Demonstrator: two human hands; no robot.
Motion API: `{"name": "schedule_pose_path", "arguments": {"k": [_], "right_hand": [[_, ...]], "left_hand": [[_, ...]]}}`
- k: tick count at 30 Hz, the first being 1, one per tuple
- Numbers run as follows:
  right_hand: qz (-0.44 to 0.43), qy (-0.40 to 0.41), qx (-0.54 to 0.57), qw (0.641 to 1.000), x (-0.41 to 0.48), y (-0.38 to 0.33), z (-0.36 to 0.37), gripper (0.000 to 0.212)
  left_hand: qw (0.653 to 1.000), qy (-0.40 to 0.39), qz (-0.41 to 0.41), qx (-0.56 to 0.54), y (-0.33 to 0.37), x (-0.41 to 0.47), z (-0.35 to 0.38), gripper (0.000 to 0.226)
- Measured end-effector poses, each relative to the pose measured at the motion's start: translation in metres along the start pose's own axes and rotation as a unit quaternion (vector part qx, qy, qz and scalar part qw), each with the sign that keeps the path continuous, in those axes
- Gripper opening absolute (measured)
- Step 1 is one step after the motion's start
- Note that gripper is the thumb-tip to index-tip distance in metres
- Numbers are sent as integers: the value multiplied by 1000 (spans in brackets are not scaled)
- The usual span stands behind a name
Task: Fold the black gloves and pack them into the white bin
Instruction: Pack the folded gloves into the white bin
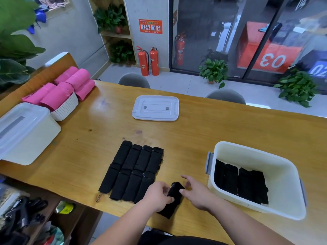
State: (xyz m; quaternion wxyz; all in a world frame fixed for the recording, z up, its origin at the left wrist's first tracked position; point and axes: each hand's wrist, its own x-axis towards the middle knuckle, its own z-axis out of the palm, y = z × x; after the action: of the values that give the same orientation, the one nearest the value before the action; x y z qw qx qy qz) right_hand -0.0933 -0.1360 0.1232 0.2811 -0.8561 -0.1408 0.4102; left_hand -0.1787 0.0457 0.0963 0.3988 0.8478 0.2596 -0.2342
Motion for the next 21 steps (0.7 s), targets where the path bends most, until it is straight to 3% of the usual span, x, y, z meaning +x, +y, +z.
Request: {"name": "schedule_pose_path", "arguments": {"k": [5,11,17,21], "right_hand": [[-7,30,54,998,-1,-14,1,72],[-19,61,208,976,6,-25,-2,74],[-82,88,373,920,-2,-51,-25,41],[-120,95,410,899,-14,-61,-46,31]], "left_hand": [[987,19,9,-160,9,-6,-21,27],[949,20,48,-311,33,-16,-59,25],[921,-27,108,-373,60,-17,-87,27],[907,-49,140,-394,80,-17,-97,28]]}}
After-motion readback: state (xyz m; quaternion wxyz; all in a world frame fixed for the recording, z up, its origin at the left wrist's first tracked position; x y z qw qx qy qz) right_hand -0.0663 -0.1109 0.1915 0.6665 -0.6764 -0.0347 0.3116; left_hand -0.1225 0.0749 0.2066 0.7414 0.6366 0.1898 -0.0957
